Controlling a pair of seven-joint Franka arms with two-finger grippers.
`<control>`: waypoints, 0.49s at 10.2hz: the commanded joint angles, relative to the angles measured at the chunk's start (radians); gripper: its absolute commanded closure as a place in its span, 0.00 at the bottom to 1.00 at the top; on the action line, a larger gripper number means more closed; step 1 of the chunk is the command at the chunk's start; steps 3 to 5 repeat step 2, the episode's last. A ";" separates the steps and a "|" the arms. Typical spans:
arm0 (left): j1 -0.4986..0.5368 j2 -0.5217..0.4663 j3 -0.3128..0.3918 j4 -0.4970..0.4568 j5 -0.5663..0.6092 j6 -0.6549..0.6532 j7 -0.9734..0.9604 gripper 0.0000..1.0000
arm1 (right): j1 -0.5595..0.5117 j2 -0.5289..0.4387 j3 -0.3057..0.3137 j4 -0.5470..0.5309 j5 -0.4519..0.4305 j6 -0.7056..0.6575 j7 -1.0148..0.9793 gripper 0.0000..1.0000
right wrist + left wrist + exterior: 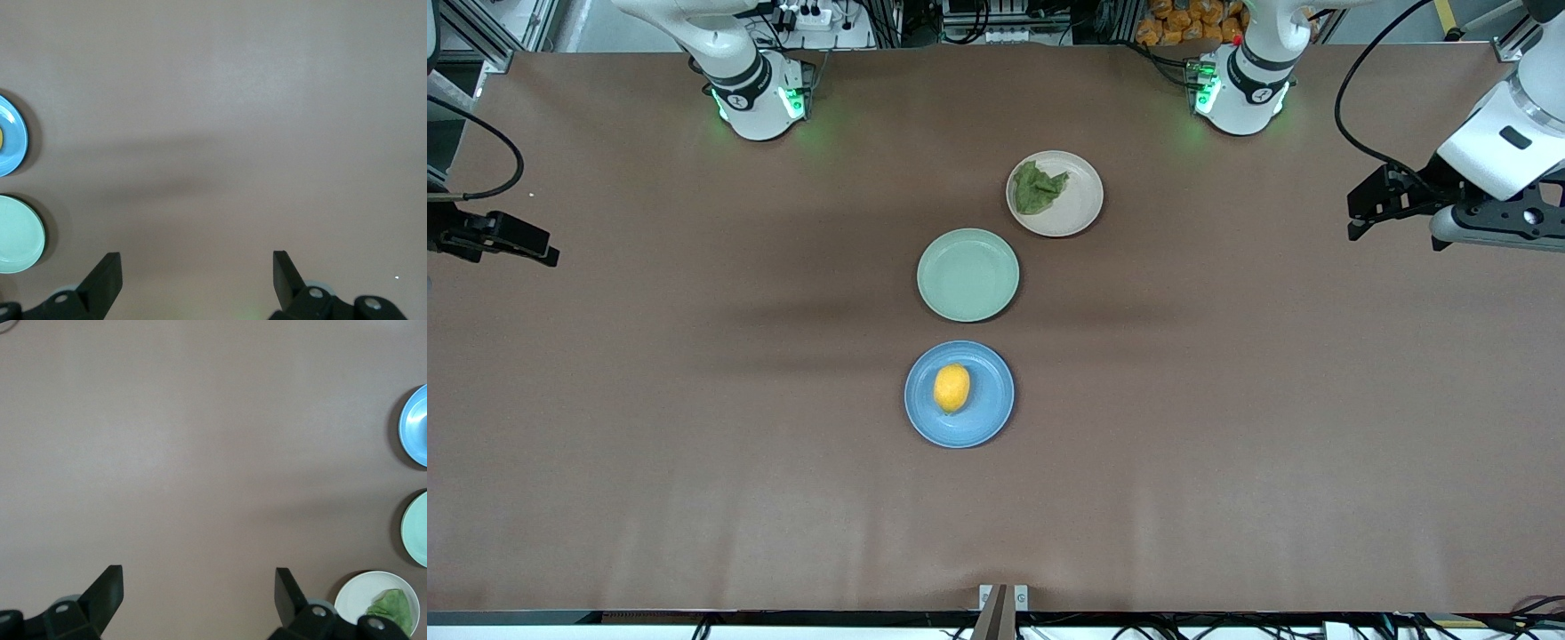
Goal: Place lemon and lettuce in plates
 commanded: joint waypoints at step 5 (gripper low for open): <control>0.005 0.003 0.010 0.016 -0.016 -0.023 0.015 0.00 | 0.021 -0.001 -0.010 0.028 -0.009 -0.031 0.018 0.00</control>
